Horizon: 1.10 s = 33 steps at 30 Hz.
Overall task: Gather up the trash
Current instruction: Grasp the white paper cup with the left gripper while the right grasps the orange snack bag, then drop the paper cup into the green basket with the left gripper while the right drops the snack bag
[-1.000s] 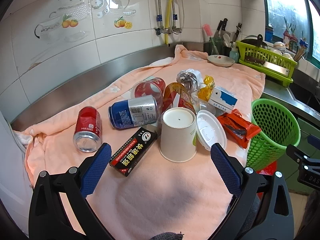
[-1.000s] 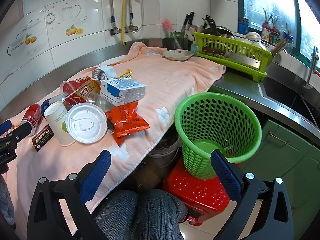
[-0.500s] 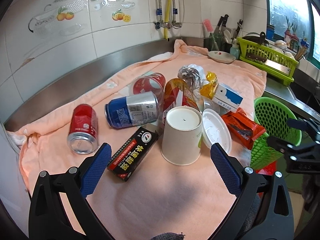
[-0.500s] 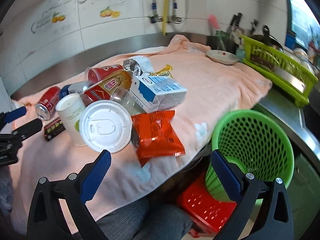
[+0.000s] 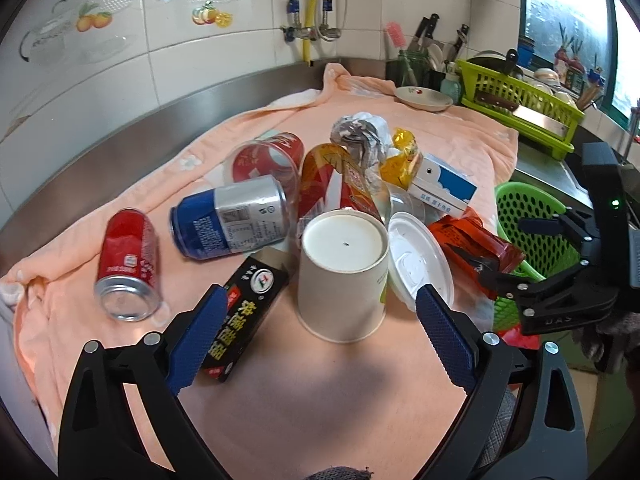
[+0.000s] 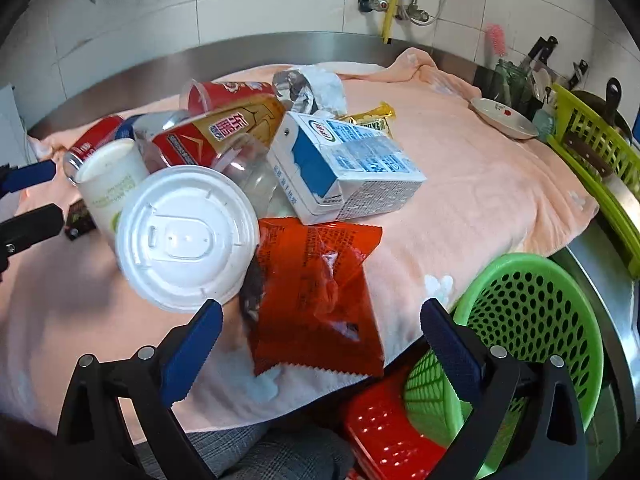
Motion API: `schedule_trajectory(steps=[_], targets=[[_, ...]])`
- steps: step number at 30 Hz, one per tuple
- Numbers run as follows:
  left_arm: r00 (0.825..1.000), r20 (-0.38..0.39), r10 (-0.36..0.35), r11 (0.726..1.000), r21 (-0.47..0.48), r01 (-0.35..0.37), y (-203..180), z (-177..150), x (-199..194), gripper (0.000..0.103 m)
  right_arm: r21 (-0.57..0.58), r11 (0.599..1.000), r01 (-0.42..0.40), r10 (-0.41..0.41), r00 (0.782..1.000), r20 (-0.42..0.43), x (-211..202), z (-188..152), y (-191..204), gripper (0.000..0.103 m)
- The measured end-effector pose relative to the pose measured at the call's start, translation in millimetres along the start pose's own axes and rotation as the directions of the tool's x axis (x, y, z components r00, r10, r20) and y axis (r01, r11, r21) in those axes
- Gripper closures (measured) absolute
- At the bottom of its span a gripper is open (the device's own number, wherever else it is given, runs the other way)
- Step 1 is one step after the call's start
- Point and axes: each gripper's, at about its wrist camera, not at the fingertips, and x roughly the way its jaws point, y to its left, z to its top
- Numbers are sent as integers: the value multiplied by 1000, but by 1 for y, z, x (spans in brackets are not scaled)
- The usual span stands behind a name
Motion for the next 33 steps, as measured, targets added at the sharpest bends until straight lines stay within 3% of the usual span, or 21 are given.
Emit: schedule_trajectory(steps=[7, 15, 21, 23, 26, 33], targets=[[999, -13, -35, 999, 6, 35, -2, 8, 17, 13, 2, 1000, -15, 15, 1000, -14, 14, 5, -6, 8], [998, -37, -55, 998, -5, 55, 0, 14, 35, 19, 12, 999, -33, 33, 999, -19, 21, 8, -5, 24], [995, -50, -85, 996, -15, 84, 3, 15, 44, 33, 32, 998, -52, 53, 998, -25, 26, 7, -3, 36], [994, -45, -102, 995, -14, 101, 2, 15, 43, 45, 33, 998, -59, 60, 998, -23, 26, 6, -2, 39], [994, -32, -101, 995, -6, 101, 0, 15, 41, 46, 34, 998, -62, 62, 998, -19, 24, 5, 0, 45], [995, -5, -101, 995, -26, 100, 6, 12, 28, 46, 66, 995, -72, 72, 997, 10, 11, 0, 2, 47]])
